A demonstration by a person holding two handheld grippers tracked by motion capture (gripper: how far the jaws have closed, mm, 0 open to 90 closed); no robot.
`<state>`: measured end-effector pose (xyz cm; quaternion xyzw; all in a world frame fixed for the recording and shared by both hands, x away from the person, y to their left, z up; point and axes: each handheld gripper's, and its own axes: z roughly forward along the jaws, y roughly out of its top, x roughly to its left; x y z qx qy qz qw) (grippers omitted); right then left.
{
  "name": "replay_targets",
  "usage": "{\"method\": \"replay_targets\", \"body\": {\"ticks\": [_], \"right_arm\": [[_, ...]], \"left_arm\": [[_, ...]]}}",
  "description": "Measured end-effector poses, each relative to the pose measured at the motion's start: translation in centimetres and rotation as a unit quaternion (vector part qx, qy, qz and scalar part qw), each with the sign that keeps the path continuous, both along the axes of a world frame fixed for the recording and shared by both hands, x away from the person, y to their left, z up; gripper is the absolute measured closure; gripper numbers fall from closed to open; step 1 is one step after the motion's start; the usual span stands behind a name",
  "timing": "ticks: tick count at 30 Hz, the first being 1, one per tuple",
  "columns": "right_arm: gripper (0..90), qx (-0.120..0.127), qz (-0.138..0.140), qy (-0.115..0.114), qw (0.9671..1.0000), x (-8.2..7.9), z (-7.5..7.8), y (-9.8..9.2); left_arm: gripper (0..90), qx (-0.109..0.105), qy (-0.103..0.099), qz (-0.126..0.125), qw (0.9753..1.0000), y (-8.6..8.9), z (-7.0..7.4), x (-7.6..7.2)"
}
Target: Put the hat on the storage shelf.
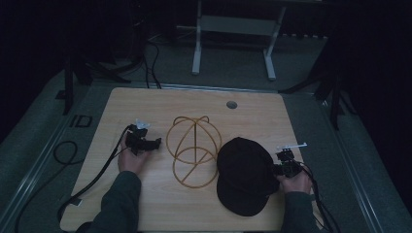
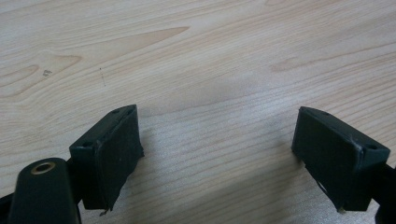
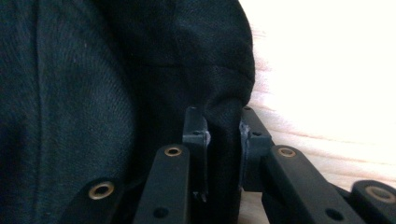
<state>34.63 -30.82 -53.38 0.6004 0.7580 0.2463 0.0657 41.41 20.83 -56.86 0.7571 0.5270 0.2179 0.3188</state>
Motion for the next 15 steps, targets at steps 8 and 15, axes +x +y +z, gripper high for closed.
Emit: {"method": "replay_targets", "body": {"ticks": [8, 15], "right_arm": [[80.0, 0.029, 0.012, 0.025, 0.9992, 0.6, 0.4, -0.5], [80.6, 0.034, 0.015, 0.029, 0.9989, 0.9, 1.0, -0.3]], "left_arm": [[15.2, 0.000, 0.000, 0.000, 1.0000, 0.0, 0.0, 0.0], [15.2, 0.000, 0.000, 0.000, 1.0000, 0.0, 0.0, 0.0]]}}
